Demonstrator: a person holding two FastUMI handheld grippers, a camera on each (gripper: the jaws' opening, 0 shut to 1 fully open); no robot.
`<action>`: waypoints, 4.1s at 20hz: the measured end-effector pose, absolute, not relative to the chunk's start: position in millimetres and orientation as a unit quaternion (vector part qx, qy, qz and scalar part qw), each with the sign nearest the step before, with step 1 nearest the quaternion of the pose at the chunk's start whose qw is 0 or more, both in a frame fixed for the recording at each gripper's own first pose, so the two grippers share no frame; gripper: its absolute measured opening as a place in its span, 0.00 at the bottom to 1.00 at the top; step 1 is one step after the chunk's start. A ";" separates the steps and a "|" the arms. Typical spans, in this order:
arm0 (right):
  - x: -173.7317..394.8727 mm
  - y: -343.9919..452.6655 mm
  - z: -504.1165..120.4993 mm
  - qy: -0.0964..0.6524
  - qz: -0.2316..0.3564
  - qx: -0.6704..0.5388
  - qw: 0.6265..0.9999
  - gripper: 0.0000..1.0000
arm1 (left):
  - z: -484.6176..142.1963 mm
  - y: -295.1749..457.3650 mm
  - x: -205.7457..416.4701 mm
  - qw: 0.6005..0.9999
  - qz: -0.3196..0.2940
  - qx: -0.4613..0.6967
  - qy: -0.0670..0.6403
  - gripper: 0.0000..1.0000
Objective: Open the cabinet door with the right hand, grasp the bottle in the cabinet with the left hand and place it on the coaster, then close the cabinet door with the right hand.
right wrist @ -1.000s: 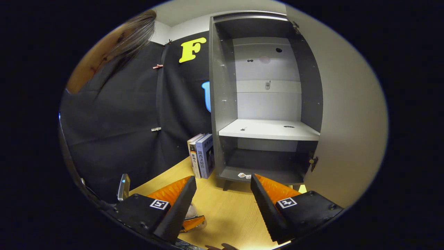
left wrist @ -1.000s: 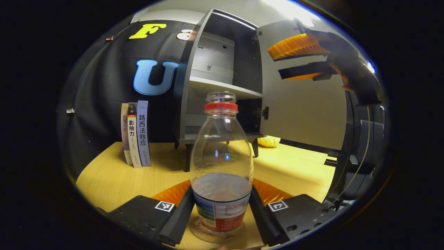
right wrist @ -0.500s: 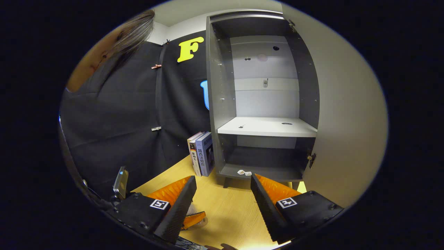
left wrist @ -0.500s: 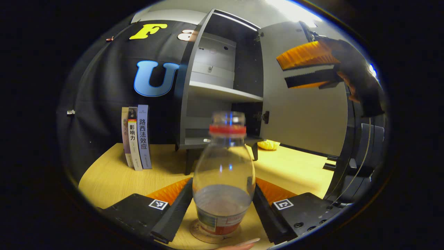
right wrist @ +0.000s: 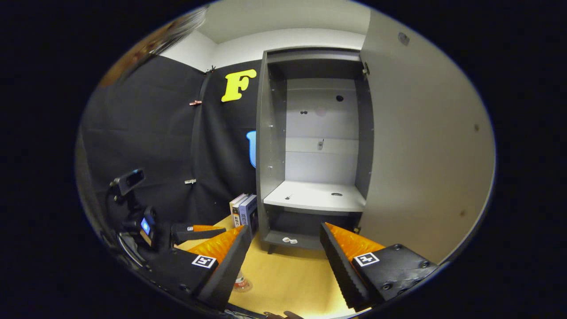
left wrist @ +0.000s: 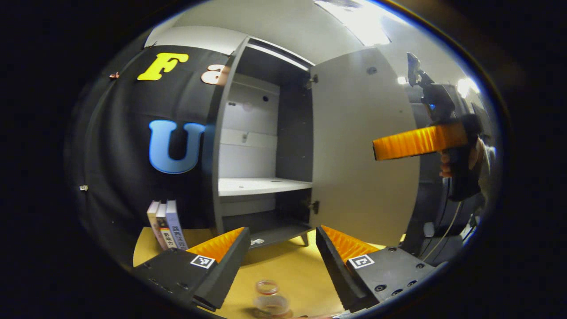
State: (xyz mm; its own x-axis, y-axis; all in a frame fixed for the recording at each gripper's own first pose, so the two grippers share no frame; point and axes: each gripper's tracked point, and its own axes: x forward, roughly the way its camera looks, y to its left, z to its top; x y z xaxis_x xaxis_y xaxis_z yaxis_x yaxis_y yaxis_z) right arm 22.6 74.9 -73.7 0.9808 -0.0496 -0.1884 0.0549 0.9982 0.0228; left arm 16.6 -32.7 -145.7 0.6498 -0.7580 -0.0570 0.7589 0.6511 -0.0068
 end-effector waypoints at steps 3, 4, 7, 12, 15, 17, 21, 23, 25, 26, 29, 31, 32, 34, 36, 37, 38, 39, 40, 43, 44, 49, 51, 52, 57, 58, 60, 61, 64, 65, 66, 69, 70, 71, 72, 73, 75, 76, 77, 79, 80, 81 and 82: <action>-31.5 44.9 -46.7 0.078 -0.095 0.001 0.992 0.96 | -120.1 -72.0 -13.9 0.880 -0.472 -0.016 0.051 0.93; -47.4 29.6 -41.2 0.071 -0.127 0.004 0.989 0.95 | -108.7 -84.2 -17.8 0.876 -0.481 -0.021 0.045 0.93; -92.9 -30.9 -31.5 0.054 -0.234 0.007 0.971 0.96 | -85.7 -124.0 -30.0 0.855 -0.517 -0.030 0.026 0.93; -124.7 -111.4 -37.7 0.058 -0.301 -0.021 0.952 0.97 | -73.2 -170.5 -40.1 0.839 -0.543 -0.022 0.013 0.93; -112.8 -138.1 -35.2 0.052 -0.279 -0.029 0.958 0.96 | -65.9 -189.8 -35.1 0.847 -0.530 -0.027 0.006 0.97; -103.1 -148.2 -33.6 0.049 -0.257 -0.024 0.965 0.94 | -67.7 -197.5 -27.8 0.859 -0.511 -0.034 0.008 0.97; -85.0 -147.7 -32.7 0.040 -0.195 -0.005 0.980 0.92 | -72.1 -207.7 -12.7 0.879 -0.475 -0.043 0.016 0.93; -80.1 -141.2 -35.3 0.042 -0.168 0.007 0.985 0.90 | -73.9 -211.2 -9.4 0.886 -0.463 -0.034 0.016 0.89; -76.9 -130.3 -36.1 0.045 -0.142 0.018 0.989 0.84 | -74.2 -213.5 -5.7 0.889 -0.456 -0.029 0.016 0.97; -73.1 -120.1 -37.4 0.047 -0.126 0.020 0.991 0.90 | -73.7 -215.4 -2.9 0.891 -0.453 -0.031 0.016 0.93; -56.2 -81.5 -39.0 0.046 -0.073 0.030 0.996 0.90 | -72.2 -210.1 2.3 0.897 -0.440 -0.032 0.025 0.93; -39.6 -52.0 -41.4 0.045 -0.036 0.043 0.997 0.90 | -68.1 -193.9 6.2 0.903 -0.428 -0.021 0.017 0.93; -30.6 -36.5 -41.7 0.042 -0.017 0.048 0.998 0.90 | -64.3 -184.1 8.3 0.906 -0.423 -0.014 0.010 0.93; -9.1 -8.7 -43.3 0.040 0.015 0.063 0.997 0.90 | -59.7 -157.7 11.9 0.914 -0.405 0.001 0.000 0.93; 13.1 17.7 -46.8 0.040 0.043 0.077 0.995 0.90 | -59.8 -127.6 17.9 0.924 -0.382 0.006 0.001 0.93; 25.2 29.7 -47.6 0.039 0.052 0.082 0.995 0.90 | -61.2 -108.6 21.9 0.930 -0.366 0.005 0.005 0.93; 37.5 41.2 -49.6 0.038 0.061 0.085 0.994 0.90 | -61.1 -87.3 26.9 0.938 -0.348 0.003 0.010 0.93; 52.5 55.1 -48.8 0.032 0.069 0.086 0.993 0.92 | -59.8 -65.5 21.7 0.944 -0.330 0.002 0.012 0.93; 68.6 68.2 -47.0 0.023 0.076 0.084 0.993 0.93 | -57.6 -44.5 21.7 0.950 -0.312 0.004 0.013 0.93; 112.0 105.7 -58.5 0.019 0.087 0.062 0.994 0.93 | -52.7 10.3 43.9 0.966 -0.257 0.017 0.011 0.93; 127.9 113.2 -58.9 0.012 0.083 0.051 0.995 0.94 | -48.9 25.9 51.7 0.970 -0.243 0.021 0.008 0.93; 155.8 109.7 -52.1 -0.007 0.058 0.044 0.997 0.95 | -33.5 67.4 54.7 0.978 -0.205 0.029 -0.009 0.93; 146.1 93.1 -50.7 -0.010 0.043 0.052 0.998 0.95 | -31.1 65.2 55.1 0.979 -0.202 0.025 -0.010 0.93; 145.2 81.5 -49.7 -0.011 0.031 0.051 0.998 0.95 | -31.1 61.4 55.1 0.979 -0.201 0.021 -0.010 0.93; 116.1 3.6 -48.0 -0.031 -0.056 0.012 0.998 0.95 | -35.9 -5.6 50.5 0.979 -0.201 -0.014 -0.015 0.93; 110.2 -4.7 -48.6 -0.029 -0.059 0.012 0.998 0.96 | -38.6 -21.0 47.9 0.979 -0.202 -0.023 -0.014 0.93; 102.3 -13.7 -46.4 -0.034 -0.042 0.021 0.998 0.96 | -41.7 -48.2 45.7 0.979 -0.201 -0.033 -0.011 0.93; 99.2 -20.4 -45.8 -0.034 -0.039 0.025 0.998 0.96 | -44.2 -57.1 45.6 0.980 -0.198 -0.034 -0.008 0.93; 94.8 -35.2 -49.7 -0.022 -0.033 0.027 0.999 0.96 | -47.5 -80.5 47.7 0.981 -0.192 -0.037 -0.002 0.93; 93.6 -38.9 -51.5 -0.018 -0.034 0.018 0.999 0.96 | -46.9 -86.7 47.3 0.981 -0.192 -0.037 -0.002 0.93; 93.6 -41.0 -52.5 -0.017 -0.033 0.005 0.999 0.96 | -46.0 -91.3 47.2 0.981 -0.190 -0.035 -0.003 0.93; 92.1 -35.3 -53.3 -0.021 -0.021 -0.010 1.000 0.96 | -39.4 -99.5 50.1 0.983 -0.183 -0.022 -0.015 0.93; 93.0 -31.4 -53.0 -0.022 -0.016 -0.005 1.000 0.96 | -37.1 -102.1 51.2 0.983 -0.182 -0.017 -0.019 0.93; 92.7 -29.7 -53.3 -0.019 -0.013 0.001 1.000 0.96 | -36.8 -105.0 51.9 0.983 -0.180 -0.014 -0.021 0.93; 94.1 -29.9 -53.7 -0.017 -0.014 0.005 1.000 0.96 | -36.3 -106.8 52.6 0.983 -0.180 -0.013 -0.022 0.93; 94.7 -31.4 -53.4 -0.017 -0.017 0.009 1.000 0.96 | -36.8 -108.3 51.6 0.983 -0.180 -0.015 -0.024 0.93; 97.1 -33.5 -52.4 -0.016 -0.019 0.018 1.000 0.98 | -36.2 -109.6 53.2 0.983 -0.181 -0.016 -0.024 0.93; 98.1 -34.3 -53.0 -0.015 -0.018 0.023 0.999 0.98 | -36.3 -108.7 53.8 0.983 -0.179 -0.013 -0.025 0.93; 98.2 -34.4 -53.7 -0.013 -0.017 0.026 0.999 0.98 | -36.3 -107.7 54.2 0.984 -0.178 -0.009 -0.026 0.93; 98.4 -34.6 -54.7 -0.012 -0.017 0.026 0.999 0.98 | -35.6 -107.0 55.1 0.984 -0.177 -0.005 -0.029 0.93; 100.1 -35.3 -55.7 -0.012 -0.019 0.024 0.999 0.98 | -33.9 -108.0 56.3 0.983 -0.179 -0.005 -0.030 0.93; 100.1 -35.6 -55.9 -0.012 -0.021 0.021 0.999 0.98 | -32.8 -108.6 57.1 0.983 -0.180 -0.004 -0.030 0.93; 99.9 -34.5 -56.0 -0.011 -0.021 0.018 1.000 0.98 | -31.6 -109.8 57.9 0.983 -0.181 -0.002 -0.031 0.93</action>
